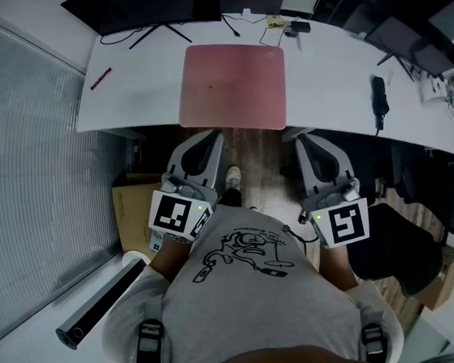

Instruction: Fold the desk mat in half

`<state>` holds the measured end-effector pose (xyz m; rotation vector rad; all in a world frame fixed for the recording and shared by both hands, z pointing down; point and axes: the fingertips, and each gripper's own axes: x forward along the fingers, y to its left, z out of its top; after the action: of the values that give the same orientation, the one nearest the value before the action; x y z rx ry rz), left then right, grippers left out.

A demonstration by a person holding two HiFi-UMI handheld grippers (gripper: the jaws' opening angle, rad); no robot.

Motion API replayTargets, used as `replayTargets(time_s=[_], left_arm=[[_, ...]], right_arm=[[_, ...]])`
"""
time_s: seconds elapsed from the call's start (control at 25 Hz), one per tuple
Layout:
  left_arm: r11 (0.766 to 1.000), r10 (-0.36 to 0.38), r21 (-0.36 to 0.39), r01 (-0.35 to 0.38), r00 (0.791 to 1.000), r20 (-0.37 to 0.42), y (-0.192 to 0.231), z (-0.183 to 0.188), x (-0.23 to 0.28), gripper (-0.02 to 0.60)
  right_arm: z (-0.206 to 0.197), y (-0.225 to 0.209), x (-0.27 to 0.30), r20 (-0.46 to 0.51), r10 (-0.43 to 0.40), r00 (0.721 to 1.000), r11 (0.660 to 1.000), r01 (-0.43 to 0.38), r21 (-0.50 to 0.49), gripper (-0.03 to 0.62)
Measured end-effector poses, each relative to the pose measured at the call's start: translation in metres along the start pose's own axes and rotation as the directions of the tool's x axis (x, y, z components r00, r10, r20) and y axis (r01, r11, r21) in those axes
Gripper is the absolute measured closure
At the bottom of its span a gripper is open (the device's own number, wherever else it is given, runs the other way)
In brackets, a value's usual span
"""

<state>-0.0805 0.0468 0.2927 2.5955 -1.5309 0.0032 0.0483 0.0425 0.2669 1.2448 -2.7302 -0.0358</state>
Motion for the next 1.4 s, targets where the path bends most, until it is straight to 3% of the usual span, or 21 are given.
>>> replayTargets(time_s=[0.68, 1.08, 1.16, 1.32, 1.4], left_arm=[[1.0, -0.013, -0.017, 0.014, 1.0, 0.02, 0.115, 0.015, 0.035, 0.56], [1.0, 0.027, -0.011, -0.027, 0.999, -0.034, 0.162, -0.024, 0.052, 0.558], [0.999, 0.031, -0.036, -0.033, 0.998, -0.046, 0.169, -0.036, 0.053, 0.558], [0.986, 0.049, -0.152, -0.062, 0.995, -0.086, 0.189, -0.073, 0.054, 0.558], [0.985, 0.076, -0.147, -0.094, 0.99, -0.122, 0.198, -0.09, 0.055, 0.557]], right_arm=[[0.017, 0.005, 0.121, -0.015, 0.007, 1.0, 1.0, -0.007, -0.025, 0.588], [0.011, 0.003, 0.163, -0.04, -0.004, 0.999, 0.999, 0.003, -0.035, 0.588], [0.01, 0.003, 0.167, -0.038, -0.001, 0.999, 0.999, -0.001, -0.039, 0.588], [0.009, 0.002, 0.173, -0.03, 0.003, 1.0, 0.999, -0.004, -0.048, 0.588], [0.008, 0.001, 0.174, -0.031, 0.001, 1.0, 0.999, -0.002, -0.043, 0.588]])
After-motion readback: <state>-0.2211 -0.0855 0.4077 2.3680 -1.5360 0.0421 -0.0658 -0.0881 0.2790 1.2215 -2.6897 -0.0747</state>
